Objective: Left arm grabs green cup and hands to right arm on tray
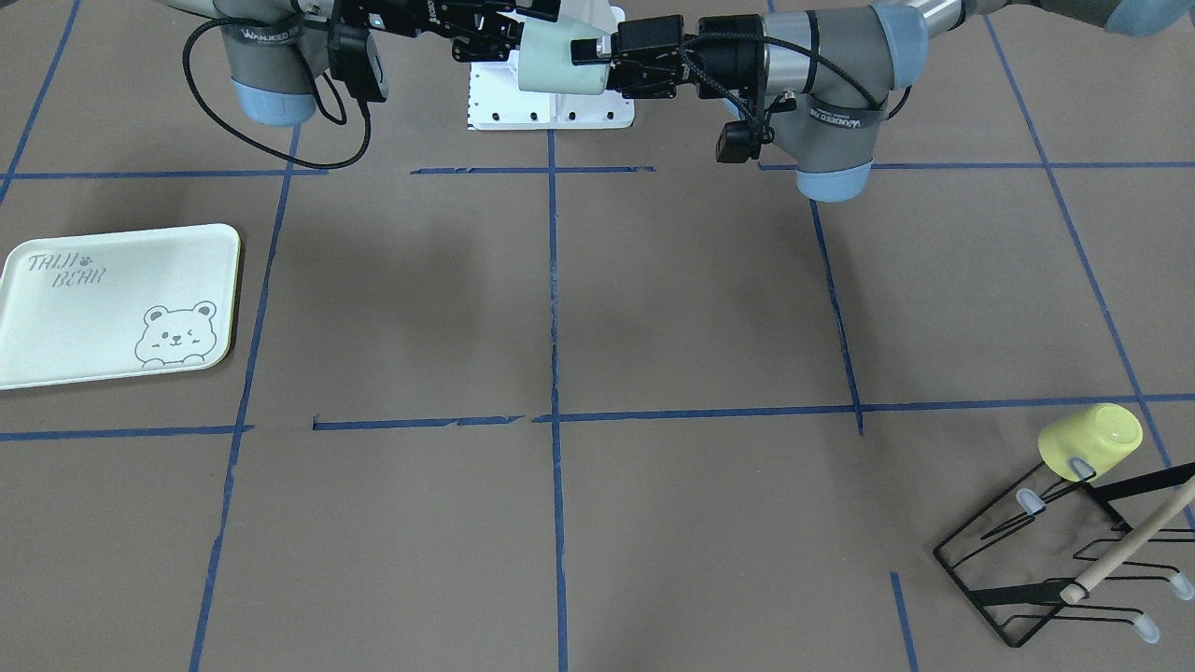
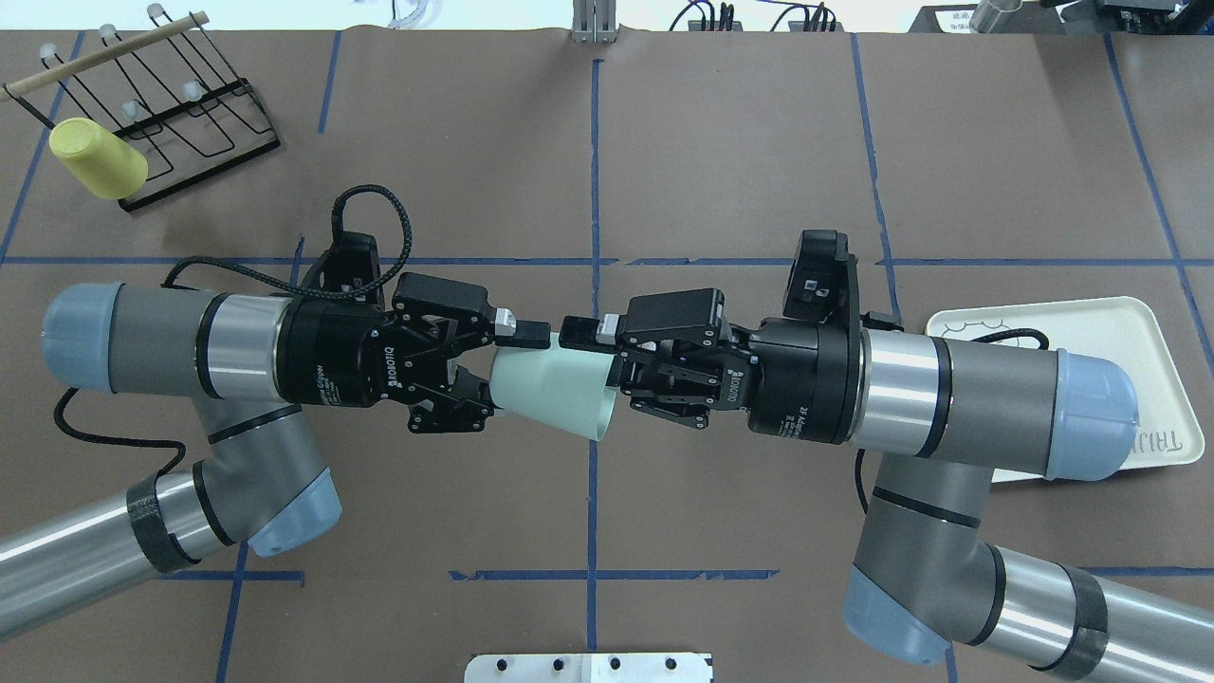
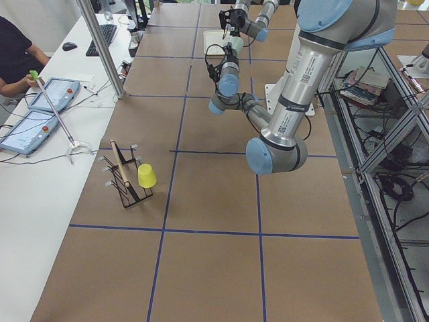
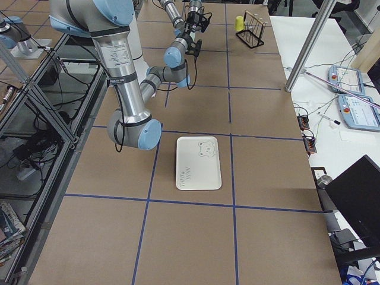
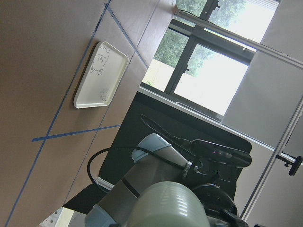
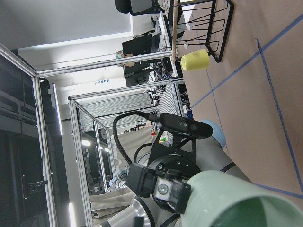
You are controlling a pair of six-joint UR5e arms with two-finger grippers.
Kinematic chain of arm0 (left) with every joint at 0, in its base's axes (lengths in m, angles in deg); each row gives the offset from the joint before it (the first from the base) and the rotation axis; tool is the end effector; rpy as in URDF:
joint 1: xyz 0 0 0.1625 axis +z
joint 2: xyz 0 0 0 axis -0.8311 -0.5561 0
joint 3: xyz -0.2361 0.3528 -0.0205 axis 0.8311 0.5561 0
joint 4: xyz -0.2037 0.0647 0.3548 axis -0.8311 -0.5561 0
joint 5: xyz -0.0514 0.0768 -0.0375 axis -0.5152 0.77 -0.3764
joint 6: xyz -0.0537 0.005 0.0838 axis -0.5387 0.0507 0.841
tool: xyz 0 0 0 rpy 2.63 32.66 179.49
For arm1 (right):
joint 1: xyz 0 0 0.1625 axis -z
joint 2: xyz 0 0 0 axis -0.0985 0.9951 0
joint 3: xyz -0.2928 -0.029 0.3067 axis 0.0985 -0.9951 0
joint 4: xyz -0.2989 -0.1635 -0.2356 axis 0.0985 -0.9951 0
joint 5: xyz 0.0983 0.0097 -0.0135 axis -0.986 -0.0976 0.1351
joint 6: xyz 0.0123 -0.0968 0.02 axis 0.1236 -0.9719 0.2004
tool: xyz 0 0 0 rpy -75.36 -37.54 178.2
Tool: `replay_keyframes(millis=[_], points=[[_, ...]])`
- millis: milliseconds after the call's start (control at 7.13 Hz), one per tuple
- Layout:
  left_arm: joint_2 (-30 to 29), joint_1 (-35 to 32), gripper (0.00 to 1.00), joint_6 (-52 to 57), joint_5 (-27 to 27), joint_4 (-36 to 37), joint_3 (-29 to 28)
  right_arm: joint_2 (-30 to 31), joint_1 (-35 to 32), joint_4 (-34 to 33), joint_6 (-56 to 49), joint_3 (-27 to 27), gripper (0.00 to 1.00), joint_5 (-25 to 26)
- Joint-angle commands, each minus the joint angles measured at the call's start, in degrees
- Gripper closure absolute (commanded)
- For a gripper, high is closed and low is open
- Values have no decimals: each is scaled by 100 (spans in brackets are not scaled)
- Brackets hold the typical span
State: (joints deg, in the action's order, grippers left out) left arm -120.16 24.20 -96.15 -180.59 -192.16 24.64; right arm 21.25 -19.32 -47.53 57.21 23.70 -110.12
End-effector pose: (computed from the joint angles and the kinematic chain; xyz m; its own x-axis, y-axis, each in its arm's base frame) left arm 0.4014 -0.3578 0.2121 -0.5738 -0.4094 -0.7093 -0.2780 0.9120 -0.3016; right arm -0.3892 -0.3122 0.1672 -0.6290 0.1969 0.7521 -0.0324 0.9599 -0.2785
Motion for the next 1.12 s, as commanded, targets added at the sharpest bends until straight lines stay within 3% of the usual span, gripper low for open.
replay_keyframes(millis=[0,140,280,701,841,982], points=[[16,-7,46,9,0,-2,36,15,18,-6,-4,-2,83,2],[16,-7,17,9,9,15,62,15,18,-6,-30,-2,97,11],[16,-7,0,0,87,16,63,41,18,-6,-22,-2,100,20],[24,-24,0,9,141,24,80,68,10,-6,22,7,100,20],[51,-33,0,9,141,42,63,259,-25,2,49,163,100,107],[199,-42,0,35,184,77,37,992,-17,133,40,652,100,595]])
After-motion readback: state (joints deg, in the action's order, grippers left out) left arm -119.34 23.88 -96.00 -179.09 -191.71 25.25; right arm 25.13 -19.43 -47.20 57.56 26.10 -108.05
